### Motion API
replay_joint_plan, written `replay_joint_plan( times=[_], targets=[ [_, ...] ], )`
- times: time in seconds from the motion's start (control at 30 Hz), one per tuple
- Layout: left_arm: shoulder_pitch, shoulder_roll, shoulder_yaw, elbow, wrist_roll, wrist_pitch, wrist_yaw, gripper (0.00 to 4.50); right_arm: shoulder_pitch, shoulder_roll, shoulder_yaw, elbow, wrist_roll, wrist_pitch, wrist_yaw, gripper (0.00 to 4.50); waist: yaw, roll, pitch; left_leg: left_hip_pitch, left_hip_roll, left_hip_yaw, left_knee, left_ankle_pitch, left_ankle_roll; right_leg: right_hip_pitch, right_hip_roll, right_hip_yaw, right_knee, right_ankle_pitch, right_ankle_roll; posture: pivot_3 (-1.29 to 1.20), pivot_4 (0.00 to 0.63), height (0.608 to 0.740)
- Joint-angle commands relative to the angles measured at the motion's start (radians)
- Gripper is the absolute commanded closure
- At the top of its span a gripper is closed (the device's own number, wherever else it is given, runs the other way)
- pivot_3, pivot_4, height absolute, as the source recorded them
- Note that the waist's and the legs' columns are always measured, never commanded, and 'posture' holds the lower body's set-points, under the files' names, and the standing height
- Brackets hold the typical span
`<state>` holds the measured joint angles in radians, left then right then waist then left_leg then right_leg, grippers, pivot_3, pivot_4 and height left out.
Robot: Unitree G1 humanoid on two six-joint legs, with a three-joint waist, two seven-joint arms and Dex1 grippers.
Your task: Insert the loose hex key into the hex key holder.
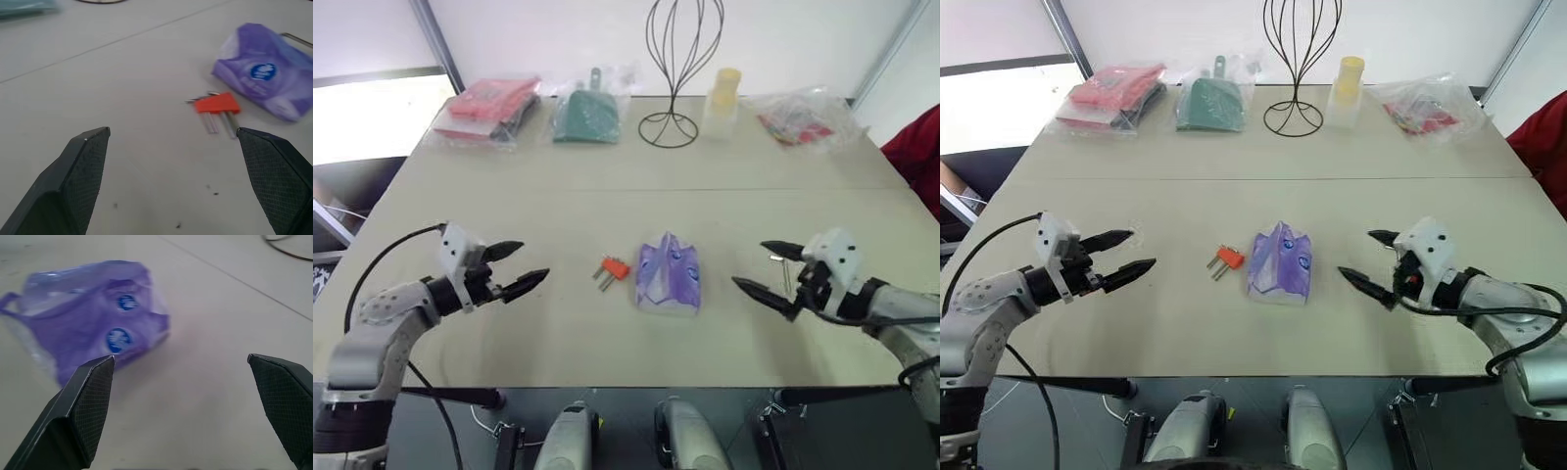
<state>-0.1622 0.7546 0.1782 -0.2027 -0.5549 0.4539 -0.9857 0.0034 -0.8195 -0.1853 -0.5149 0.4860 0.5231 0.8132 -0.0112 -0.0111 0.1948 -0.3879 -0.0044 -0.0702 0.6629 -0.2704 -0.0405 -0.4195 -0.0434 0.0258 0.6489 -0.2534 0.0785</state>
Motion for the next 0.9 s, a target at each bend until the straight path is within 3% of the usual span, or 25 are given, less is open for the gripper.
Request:
replay_joint_plan(
  times=[0.03,0.2,0.43,0.53,0.77,0.9],
  targets=[
    [-0.075,0.039,-0.048,-0.049,-0.024,0.011,-0.090,0.18,-0.033,0.003,0.082,-0.102,-0.003,0.019,-0.005,0.00,-0.001,0.000,0.000,0.000,0.000,0.000,0.000,0.000,0.000,0.000,0.000,0.000,0.000,0.000,0.000,0.00,0.150,0.740],
    [-0.227,0.004,-0.131,0.006,0.007,-0.006,-0.122,0.18,-0.084,0.077,0.263,-0.112,-0.106,-0.008,-0.060,0.00,-0.001,0.000,0.000,0.000,-0.001,0.001,0.001,0.000,0.000,0.000,0.000,0.000,0.000,0.000,0.000,0.00,0.150,0.740],
    [-0.273,-0.069,-0.141,0.037,0.025,-0.015,-0.068,0.18,-0.089,0.133,0.397,0.033,-0.335,-0.140,-0.147,0.00,-0.003,-0.001,0.000,-0.002,-0.002,0.000,0.000,0.000,0.000,-0.002,0.000,0.000,0.000,0.002,0.004,0.00,0.150,0.740],
    [-0.259,-0.089,-0.145,0.030,0.037,-0.021,-0.044,0.12,-0.096,0.162,0.411,0.088,-0.381,-0.188,-0.170,0.85,-0.003,-0.001,0.000,-0.001,-0.002,0.001,0.000,0.000,0.000,-0.002,0.000,0.000,0.000,0.002,0.004,0.00,0.150,0.740],
    [-0.228,-0.104,-0.145,0.025,0.052,-0.027,-0.027,0.12,-0.100,0.180,0.396,0.101,-0.390,-0.215,-0.145,4.44,-0.003,-0.001,0.000,-0.001,-0.002,0.000,0.000,0.000,0.000,-0.002,0.000,0.000,0.000,0.002,0.004,0.00,0.150,0.740],
    [-0.214,-0.110,-0.141,0.038,0.064,-0.041,-0.021,0.12,-0.107,0.197,0.353,0.093,-0.368,-0.196,-0.160,4.48,-0.002,-0.001,0.000,-0.001,-0.002,0.000,0.000,0.000,0.000,-0.002,0.000,0.000,0.001,0.002,0.004,0.00,0.150,0.740]
  ],
)
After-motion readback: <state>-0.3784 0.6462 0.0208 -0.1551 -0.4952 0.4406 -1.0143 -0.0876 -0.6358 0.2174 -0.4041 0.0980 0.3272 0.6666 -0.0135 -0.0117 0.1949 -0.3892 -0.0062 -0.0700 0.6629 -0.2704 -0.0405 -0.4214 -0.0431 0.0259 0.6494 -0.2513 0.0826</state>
